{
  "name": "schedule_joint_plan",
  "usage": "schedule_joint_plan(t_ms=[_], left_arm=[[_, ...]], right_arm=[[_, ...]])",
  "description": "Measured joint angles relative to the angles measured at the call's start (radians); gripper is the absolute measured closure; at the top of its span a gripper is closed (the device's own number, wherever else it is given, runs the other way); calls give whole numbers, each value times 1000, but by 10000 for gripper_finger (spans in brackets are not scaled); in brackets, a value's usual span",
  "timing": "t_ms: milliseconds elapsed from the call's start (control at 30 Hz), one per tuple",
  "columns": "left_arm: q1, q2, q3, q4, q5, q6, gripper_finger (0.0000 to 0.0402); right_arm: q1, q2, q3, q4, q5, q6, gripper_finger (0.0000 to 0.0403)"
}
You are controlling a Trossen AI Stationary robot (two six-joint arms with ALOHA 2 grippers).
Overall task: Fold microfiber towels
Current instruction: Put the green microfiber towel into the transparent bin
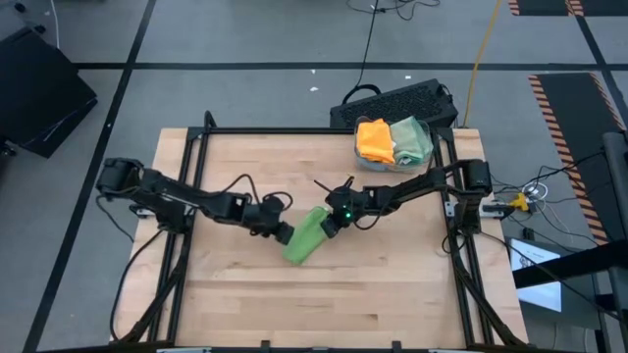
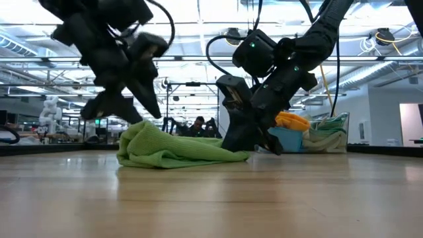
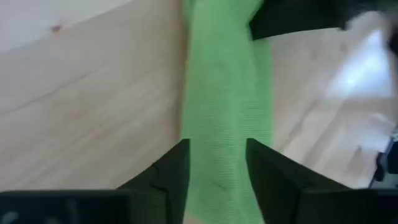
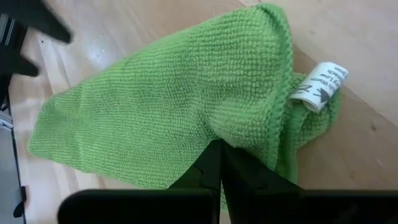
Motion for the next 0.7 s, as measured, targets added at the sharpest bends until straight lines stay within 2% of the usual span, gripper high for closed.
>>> schedule_joint_plan(t_ms=[167, 233, 367, 567, 700], left_arm=[[75, 94, -1, 43, 137, -39, 168], [97, 137, 0, 118, 189, -44, 136], [117, 191, 1, 176, 223, -56, 90], [120, 243, 4, 207, 246, -35, 79], [115, 277, 4, 276, 245, 26, 115]], right_arm=[[0, 0, 0, -1, 0, -6, 402], [0, 0, 0, -1, -2, -9, 402], [0, 0, 0, -1, -1, -13, 402], [0, 0, 0, -1, -1, -15, 402], [0, 0, 0, 0, -1, -19, 403]])
